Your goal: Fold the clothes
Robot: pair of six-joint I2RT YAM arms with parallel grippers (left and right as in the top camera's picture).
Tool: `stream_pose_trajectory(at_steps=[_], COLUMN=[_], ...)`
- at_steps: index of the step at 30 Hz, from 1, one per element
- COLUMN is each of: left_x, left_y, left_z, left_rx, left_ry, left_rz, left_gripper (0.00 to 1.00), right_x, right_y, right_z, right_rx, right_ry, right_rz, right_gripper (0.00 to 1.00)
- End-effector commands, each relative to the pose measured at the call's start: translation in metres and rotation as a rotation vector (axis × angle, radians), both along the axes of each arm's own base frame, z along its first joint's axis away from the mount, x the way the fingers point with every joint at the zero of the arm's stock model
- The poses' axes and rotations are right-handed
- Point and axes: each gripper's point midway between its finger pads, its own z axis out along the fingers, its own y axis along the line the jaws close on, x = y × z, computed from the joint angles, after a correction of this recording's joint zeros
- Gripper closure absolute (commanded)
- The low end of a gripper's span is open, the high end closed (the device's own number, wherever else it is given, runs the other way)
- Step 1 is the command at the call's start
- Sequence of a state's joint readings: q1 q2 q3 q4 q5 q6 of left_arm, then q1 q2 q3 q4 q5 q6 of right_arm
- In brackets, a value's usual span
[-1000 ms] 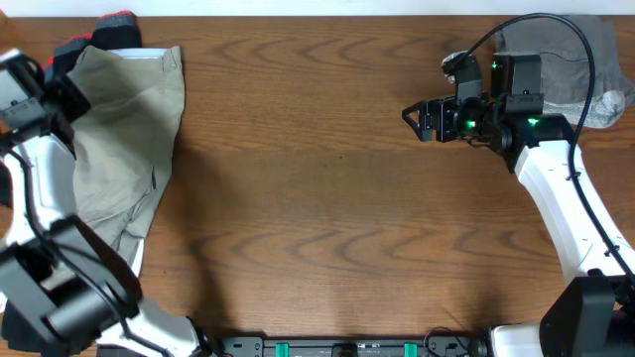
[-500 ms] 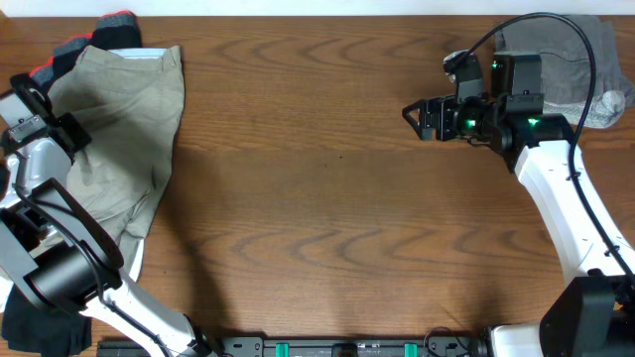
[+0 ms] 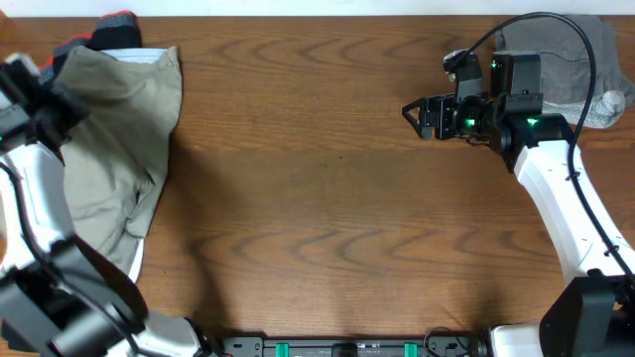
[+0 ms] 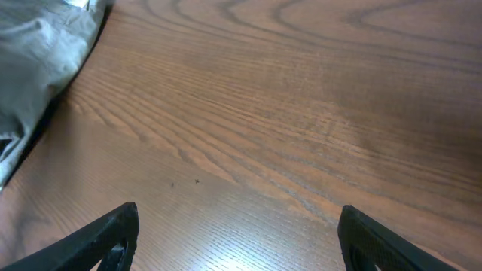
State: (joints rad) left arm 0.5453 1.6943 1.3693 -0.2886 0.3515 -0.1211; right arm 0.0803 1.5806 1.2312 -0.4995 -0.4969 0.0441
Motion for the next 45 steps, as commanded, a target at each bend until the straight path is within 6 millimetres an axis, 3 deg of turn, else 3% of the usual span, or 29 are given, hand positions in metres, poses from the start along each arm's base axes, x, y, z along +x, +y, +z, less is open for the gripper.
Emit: stream_pose_trajectory(at_steps=[1, 5, 11, 18, 27, 31, 33, 34, 35, 36, 38, 41, 45], left_x=[0.011, 0.013, 0.011, 0.008, -0.019, -0.037, -0.042, -0.041, -0.040, -0.035, -0.028, -0.009, 0.013], left_y=[-0.070, -0.144, -0.262, -0.393, -0.502, -0.528, -0.534, -0.535, -0.533, -0.528, -0.517, -0.486, -0.413], left_z=[0.034, 0.028, 0.000, -0.029, -0.088, -0.098, -0.099, -0.098, -0.096, -0.094, -0.082, -0.048, 0.019], left_rx=[-0.081, -0.113, -0.124, -0.080, -0.084, -0.077, -0.056, -0.046, -0.038, -0.029, -0.031, -0.060, -0.101], left_ry=[-0.072, -0.012, 0.093, 0.099, 0.159, 0.182, 0.177, 0.170, 0.166, 0.158, 0.136, 0.072, -0.046], left_rz=[-0.168, -0.316, -0.560, -0.805, -0.975, -1.036, -1.062, -1.058, -1.049, -1.031, -1.004, -0.916, -0.738], left_gripper=[0.94, 0.94, 0.94, 0.94, 0.94, 0.92, 0.61, 0.32, 0.11, 0.02, 0.02, 0.02, 0.02], right_x=[0.005, 0.012, 0.022, 0.024, 0.021, 0.022, 0.023, 0.023, 0.024, 0.024, 0.024, 0.024, 0.023], right_y=[0.004, -0.005, -0.027, -0.065, -0.099, -0.104, -0.104, -0.104, -0.104, -0.104, -0.104, -0.103, -0.090], right_z=[0.005, 0.009, 0.020, 0.033, 0.031, 0.031, 0.032, 0.033, 0.034, 0.034, 0.034, 0.034, 0.034], right_rx=[0.019, 0.044, 0.087, 0.163, 0.185, 0.180, 0.179, 0.179, 0.178, 0.178, 0.178, 0.178, 0.179], right_ry=[-0.001, -0.009, -0.040, -0.060, -0.039, -0.047, -0.053, -0.057, -0.061, -0.063, -0.064, -0.064, -0.061], right_rz=[-0.012, -0.059, -0.111, -0.158, -0.225, -0.230, -0.231, -0.230, -0.230, -0.229, -0.228, -0.226, -0.197], right_gripper=[0.18, 0.19, 0.20, 0.23, 0.23, 0.23, 0.23, 0.23, 0.23, 0.23, 0.23, 0.23, 0.24])
